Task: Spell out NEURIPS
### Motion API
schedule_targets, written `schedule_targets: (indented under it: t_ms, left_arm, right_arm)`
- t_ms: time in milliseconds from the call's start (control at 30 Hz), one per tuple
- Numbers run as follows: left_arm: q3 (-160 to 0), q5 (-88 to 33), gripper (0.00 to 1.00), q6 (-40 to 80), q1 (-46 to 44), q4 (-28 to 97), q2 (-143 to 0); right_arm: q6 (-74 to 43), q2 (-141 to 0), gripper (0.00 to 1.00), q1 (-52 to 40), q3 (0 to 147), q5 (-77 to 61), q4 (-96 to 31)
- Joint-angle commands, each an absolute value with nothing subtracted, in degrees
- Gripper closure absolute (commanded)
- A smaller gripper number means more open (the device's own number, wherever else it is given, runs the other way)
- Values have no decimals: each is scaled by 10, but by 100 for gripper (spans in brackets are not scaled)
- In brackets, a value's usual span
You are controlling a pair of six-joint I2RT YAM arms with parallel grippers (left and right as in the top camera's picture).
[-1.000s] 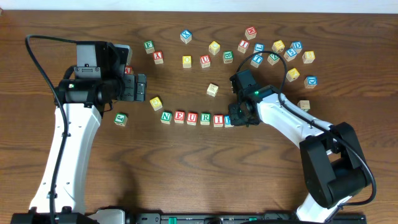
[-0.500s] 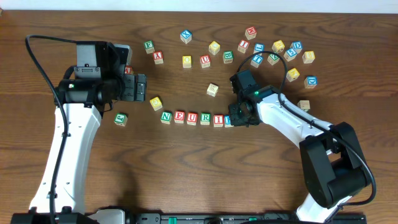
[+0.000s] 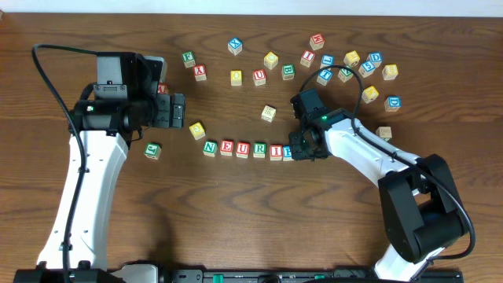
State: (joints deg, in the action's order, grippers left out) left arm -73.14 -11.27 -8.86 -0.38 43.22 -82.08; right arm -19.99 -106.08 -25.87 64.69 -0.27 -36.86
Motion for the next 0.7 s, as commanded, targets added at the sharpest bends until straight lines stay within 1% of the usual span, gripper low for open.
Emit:
schedule_targets:
  t_ms: [0, 667]
  left_arm:
    - [-743, -113, 4, -90, -2, 432, -820]
    - [-743, -113, 4, -90, -2, 432, -820]
  right_arm:
    - [-203, -1056, 66, -264, 643, 1, -369]
    - [-203, -1056, 66, -262, 643, 5, -366]
